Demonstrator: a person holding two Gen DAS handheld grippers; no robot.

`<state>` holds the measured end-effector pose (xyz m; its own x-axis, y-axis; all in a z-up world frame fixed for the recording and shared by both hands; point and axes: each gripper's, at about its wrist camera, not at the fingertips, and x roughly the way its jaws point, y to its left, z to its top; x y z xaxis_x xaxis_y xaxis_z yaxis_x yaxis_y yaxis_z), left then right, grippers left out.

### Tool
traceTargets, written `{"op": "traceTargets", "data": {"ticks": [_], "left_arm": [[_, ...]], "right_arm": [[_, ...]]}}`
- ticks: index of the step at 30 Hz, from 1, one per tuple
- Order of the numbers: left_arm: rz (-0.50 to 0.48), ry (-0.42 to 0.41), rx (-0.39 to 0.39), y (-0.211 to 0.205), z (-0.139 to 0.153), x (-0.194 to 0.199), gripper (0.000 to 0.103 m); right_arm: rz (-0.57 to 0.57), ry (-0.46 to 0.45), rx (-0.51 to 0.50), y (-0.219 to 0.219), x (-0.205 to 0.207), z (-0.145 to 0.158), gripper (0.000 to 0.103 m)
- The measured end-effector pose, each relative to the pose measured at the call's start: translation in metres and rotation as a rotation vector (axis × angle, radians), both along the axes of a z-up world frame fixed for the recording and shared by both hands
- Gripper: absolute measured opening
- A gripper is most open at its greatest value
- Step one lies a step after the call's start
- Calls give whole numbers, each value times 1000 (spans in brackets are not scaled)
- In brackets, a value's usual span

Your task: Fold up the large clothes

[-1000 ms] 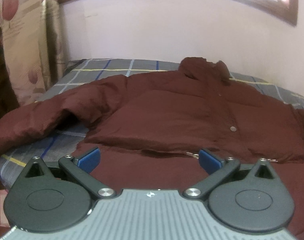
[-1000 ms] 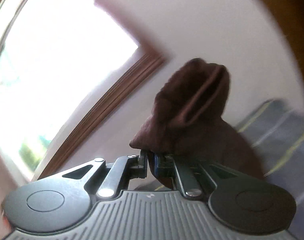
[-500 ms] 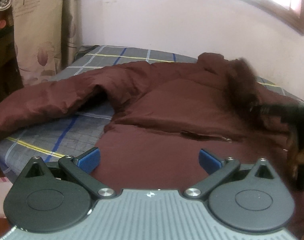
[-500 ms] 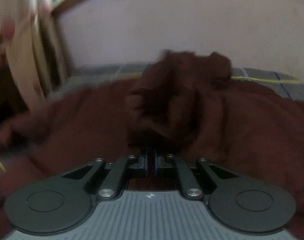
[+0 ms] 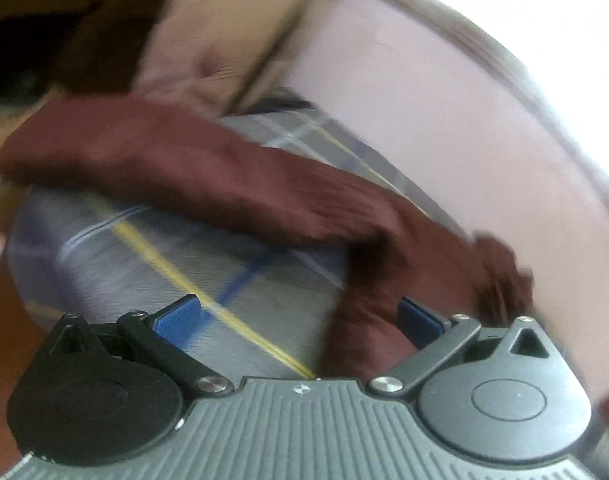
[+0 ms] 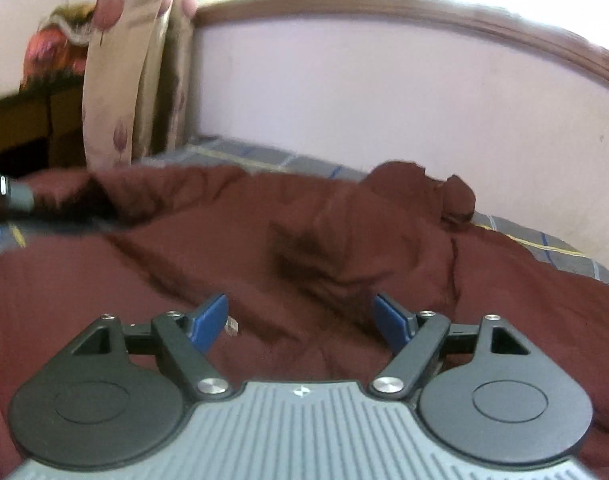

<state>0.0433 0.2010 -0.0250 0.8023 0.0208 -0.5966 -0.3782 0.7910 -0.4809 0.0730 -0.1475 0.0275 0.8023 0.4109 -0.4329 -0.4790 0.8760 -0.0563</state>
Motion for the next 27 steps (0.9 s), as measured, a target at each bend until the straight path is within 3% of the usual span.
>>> {"op": "traceTargets", "data": {"ticks": [3,6,11,15,16,17,19,21,24,27], "left_arm": [[103,13,-140,39,-11,-2,98],[218,1,-219,74,-17,-4,98],[352,-62,-397,118,-31,-6,98],[406,-111,-451,142,-36,3,95],[407,-123,-436,147,-34,6,88],[390,-136,-405,148,-29,6,52],[341,-72,-332,151,-21,23,15],[352,-79,-298,151,-15,28,12],[314,-126,-129,131,19,39,11],[220,-229,-54,102,62,52,11]], "right_arm": [[-6,46,-3,2,0,-13,80],[-17,84,37,2,2,-19,80],[-36,107,76,-2,1,-23,80],[-55,119,99,-3,-3,-25,80],[-56,119,98,-4,-4,-25,80],[-56,119,97,-3,-5,-24,80],[-58,122,103,-4,-6,-24,80],[-57,129,120,-6,-8,-23,80],[-57,139,160,-14,-13,-18,80],[-72,123,198,-27,-21,-10,80]]}}
